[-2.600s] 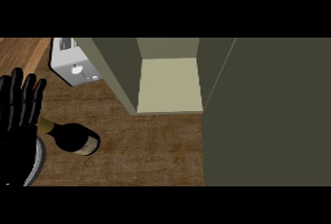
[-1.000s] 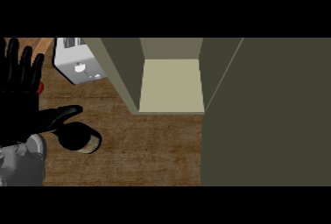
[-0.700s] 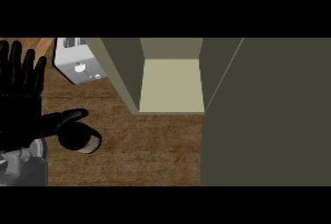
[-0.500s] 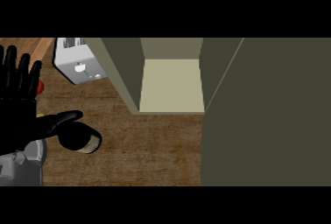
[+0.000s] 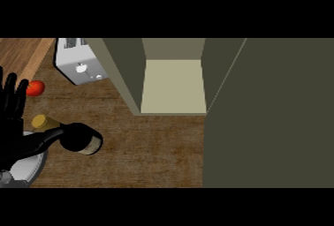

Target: Pick up the wine, place it into the cabinet and close the cabinet

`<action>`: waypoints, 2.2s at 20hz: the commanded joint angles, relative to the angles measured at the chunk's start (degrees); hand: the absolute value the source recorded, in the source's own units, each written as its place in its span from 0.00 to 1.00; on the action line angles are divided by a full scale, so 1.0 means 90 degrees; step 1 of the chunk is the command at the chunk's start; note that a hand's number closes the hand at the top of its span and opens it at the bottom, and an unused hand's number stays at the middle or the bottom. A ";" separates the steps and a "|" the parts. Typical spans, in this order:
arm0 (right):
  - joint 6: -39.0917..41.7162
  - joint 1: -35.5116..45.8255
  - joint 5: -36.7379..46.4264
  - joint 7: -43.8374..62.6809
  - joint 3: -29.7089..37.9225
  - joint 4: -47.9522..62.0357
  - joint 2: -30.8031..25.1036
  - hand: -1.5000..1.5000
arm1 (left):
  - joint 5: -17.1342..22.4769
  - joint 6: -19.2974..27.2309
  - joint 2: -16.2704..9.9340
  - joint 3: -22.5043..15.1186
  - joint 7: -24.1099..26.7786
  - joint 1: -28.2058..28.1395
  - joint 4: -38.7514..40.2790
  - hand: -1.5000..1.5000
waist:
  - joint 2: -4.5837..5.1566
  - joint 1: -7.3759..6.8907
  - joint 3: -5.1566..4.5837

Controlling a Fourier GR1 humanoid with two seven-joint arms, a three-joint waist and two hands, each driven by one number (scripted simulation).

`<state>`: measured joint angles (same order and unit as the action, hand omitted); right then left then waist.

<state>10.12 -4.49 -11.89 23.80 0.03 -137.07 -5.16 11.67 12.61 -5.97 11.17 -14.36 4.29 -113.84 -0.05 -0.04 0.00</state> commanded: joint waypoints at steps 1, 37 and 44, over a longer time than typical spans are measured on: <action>0.0225 -0.0364 -0.0443 -0.0042 0.0291 -0.0359 -0.0049 0.00 | 0.0207 -0.0191 -0.0172 0.0350 0.0266 0.0176 0.0623 0.00 | 0.0003 0.0033 0.0000; 0.0304 -0.0486 0.0084 -0.0036 -0.0251 -0.0370 0.0345 0.00 | 0.0422 -0.2124 -0.0234 0.1110 0.3282 -0.1244 0.3699 0.00 | 0.0000 0.0009 0.0000; 0.0045 0.0318 -0.0223 0.0497 0.0125 -0.0323 0.0137 0.00 | 0.0408 -0.2135 -0.0252 0.1039 0.3485 -0.0615 0.4818 0.00 | 0.0006 0.0012 -0.0002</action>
<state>11.24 -4.39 -10.18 24.99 -1.60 -137.93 -2.51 14.99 -5.06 -8.32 20.55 14.45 -1.98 -75.02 -0.02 0.09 -0.01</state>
